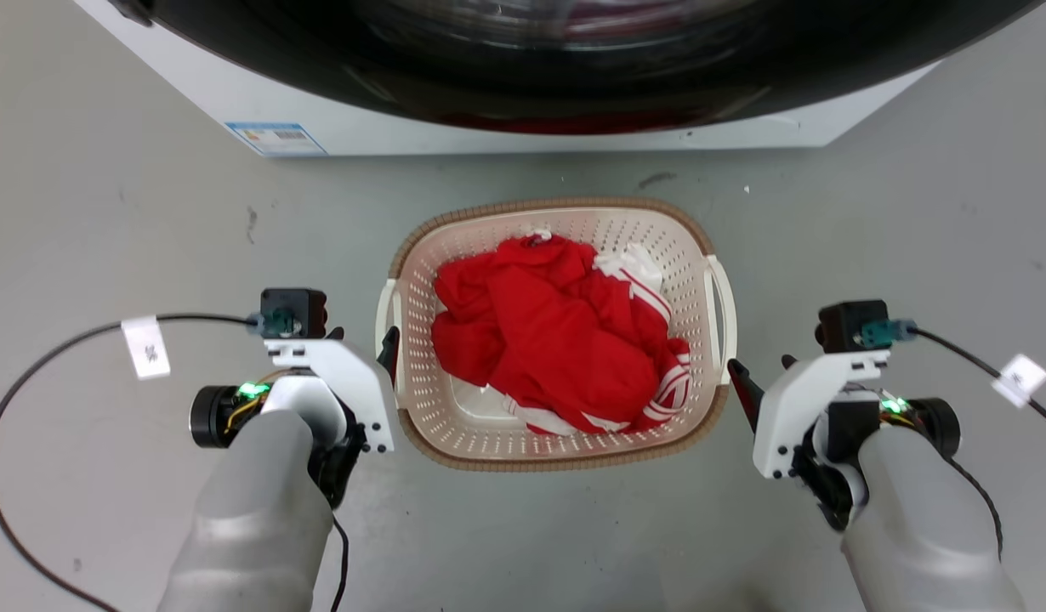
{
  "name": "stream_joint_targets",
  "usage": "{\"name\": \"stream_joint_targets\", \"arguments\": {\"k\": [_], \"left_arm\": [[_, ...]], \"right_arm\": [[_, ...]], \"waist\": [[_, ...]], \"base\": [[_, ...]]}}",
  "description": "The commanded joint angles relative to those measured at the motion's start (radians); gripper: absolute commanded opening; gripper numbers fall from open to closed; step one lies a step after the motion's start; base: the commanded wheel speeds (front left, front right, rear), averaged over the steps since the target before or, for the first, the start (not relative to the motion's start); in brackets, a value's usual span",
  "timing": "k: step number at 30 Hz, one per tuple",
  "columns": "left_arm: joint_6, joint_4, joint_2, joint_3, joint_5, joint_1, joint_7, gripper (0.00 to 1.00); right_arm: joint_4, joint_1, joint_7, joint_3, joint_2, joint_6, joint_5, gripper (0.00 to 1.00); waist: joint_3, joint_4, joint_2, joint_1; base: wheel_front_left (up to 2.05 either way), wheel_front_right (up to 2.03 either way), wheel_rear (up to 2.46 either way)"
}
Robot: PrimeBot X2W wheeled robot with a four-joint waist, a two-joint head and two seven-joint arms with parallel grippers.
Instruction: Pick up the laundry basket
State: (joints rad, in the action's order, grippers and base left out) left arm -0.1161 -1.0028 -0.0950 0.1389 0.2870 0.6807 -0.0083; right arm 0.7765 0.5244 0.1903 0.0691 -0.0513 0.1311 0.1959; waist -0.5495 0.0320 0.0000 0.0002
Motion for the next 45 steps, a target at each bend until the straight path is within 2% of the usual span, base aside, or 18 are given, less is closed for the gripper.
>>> {"name": "stream_joint_targets", "arguments": {"k": [1,7,17,26,38,39,40,41,42,45], "left_arm": [[-0.006,-0.014,-0.007,0.005,0.007,0.023,0.015,1.00],[-0.013,-0.108,-0.011,0.046,0.067,0.110,0.148,1.00],[-0.014,-0.117,-0.068,0.159,0.180,0.206,0.290,1.00],[-0.014,-0.136,-0.109,0.222,0.229,0.297,0.316,1.00],[-0.014,-0.181,-0.100,0.270,0.286,0.358,0.318,1.00],[-0.014,-0.185,-0.100,0.273,0.291,0.360,0.317,1.00],[-0.014,-0.190,-0.099,0.276,0.296,0.361,0.320,0.73],[-0.014,-0.193,-0.095,0.280,0.303,0.361,0.328,0.20],[-0.014,-0.193,-0.093,0.284,0.310,0.363,0.332,0.00],[-0.012,-0.198,-0.100,0.297,0.324,0.367,0.338,0.00]], "right_arm": [[0.018,0.029,0.011,0.006,0.002,-0.001,0.007,1.00],[0.148,0.145,0.073,0.046,0.002,-0.001,0.046,1.00],[0.312,0.328,0.105,0.095,0.002,-0.001,0.063,1.00],[0.404,0.465,0.103,0.137,0.002,-0.001,0.087,1.00],[0.463,0.530,0.115,0.210,0.002,-0.001,0.147,1.00],[0.468,0.530,0.120,0.213,0.002,-0.001,0.156,0.61],[0.471,0.531,0.122,0.217,0.002,-0.001,0.163,0.28],[0.472,0.532,0.126,0.222,0.002,-0.001,0.169,0.00],[0.475,0.533,0.128,0.227,0.002,-0.001,0.173,0.00],[0.480,0.535,0.131,0.240,0.000,-0.001,0.186,0.00]], "waist": [[-0.023,0.007,0.0000,-0.0002],[-0.074,0.020,0.0000,-0.0002],[-0.164,0.027,0.0000,-0.0002],[-0.253,0.030,0.0000,-0.0002],[-0.315,0.029,0.0000,-0.0002],[-0.317,0.029,0.0000,-0.0002],[-0.319,0.028,0.0000,-0.0002],[-0.321,0.028,0.0000,-0.0002],[-0.321,0.027,0.0000,-0.0002],[-0.320,0.027,0.0000,-0.0002]], "base": [[0.00,0.00,0.00],[0.00,0.00,0.00],[0.00,0.00,0.00],[0.00,0.00,0.00],[0.00,0.00,0.00],[0.00,0.00,0.00],[0.00,0.00,0.00],[0.00,0.00,0.00],[0.00,0.00,0.00],[0.00,0.00,0.00]]}}
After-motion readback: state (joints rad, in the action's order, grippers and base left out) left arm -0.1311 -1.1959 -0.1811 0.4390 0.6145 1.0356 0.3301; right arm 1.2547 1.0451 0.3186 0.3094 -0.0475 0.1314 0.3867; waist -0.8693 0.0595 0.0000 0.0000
